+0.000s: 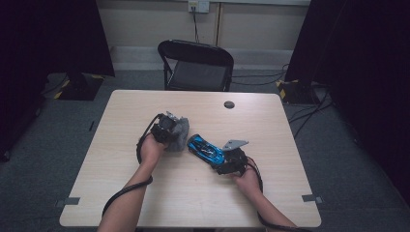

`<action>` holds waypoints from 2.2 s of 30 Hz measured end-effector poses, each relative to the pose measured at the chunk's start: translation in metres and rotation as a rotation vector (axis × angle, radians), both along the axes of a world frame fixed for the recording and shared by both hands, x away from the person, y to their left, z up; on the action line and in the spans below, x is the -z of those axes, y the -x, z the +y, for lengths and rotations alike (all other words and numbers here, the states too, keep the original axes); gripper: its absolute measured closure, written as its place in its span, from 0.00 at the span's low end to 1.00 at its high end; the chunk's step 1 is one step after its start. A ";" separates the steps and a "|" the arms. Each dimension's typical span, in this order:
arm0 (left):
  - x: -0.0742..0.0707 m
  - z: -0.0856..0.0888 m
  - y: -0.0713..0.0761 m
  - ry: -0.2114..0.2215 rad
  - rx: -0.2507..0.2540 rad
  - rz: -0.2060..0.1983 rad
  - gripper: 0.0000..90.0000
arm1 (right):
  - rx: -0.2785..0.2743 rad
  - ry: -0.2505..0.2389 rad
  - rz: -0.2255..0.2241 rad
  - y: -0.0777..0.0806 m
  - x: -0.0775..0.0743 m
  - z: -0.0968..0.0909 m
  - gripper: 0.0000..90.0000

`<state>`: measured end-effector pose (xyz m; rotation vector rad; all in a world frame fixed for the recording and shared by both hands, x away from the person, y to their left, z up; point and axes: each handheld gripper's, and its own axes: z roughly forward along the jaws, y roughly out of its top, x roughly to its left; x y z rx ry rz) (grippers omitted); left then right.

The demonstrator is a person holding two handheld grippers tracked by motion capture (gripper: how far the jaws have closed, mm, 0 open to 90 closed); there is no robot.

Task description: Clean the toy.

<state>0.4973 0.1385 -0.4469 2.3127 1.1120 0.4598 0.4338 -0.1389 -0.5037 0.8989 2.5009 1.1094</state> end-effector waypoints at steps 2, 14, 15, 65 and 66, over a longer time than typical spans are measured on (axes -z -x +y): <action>-0.003 0.001 0.004 0.002 0.013 -0.001 0.84 | 0.000 0.000 0.001 0.000 0.000 0.000 0.26; -0.002 0.013 0.019 0.027 0.024 0.007 0.84 | -0.008 -0.002 0.004 0.002 -0.004 -0.001 0.17; -0.003 0.014 0.020 0.024 0.026 0.005 0.84 | -0.004 -0.013 -0.001 0.003 -0.009 -0.002 0.17; 0.016 0.007 0.056 0.054 0.074 0.051 0.83 | -0.045 0.030 0.026 -0.037 -0.028 0.046 0.48; 0.016 0.006 0.057 0.047 0.075 0.049 0.83 | -0.044 0.029 0.026 -0.037 -0.028 0.046 0.48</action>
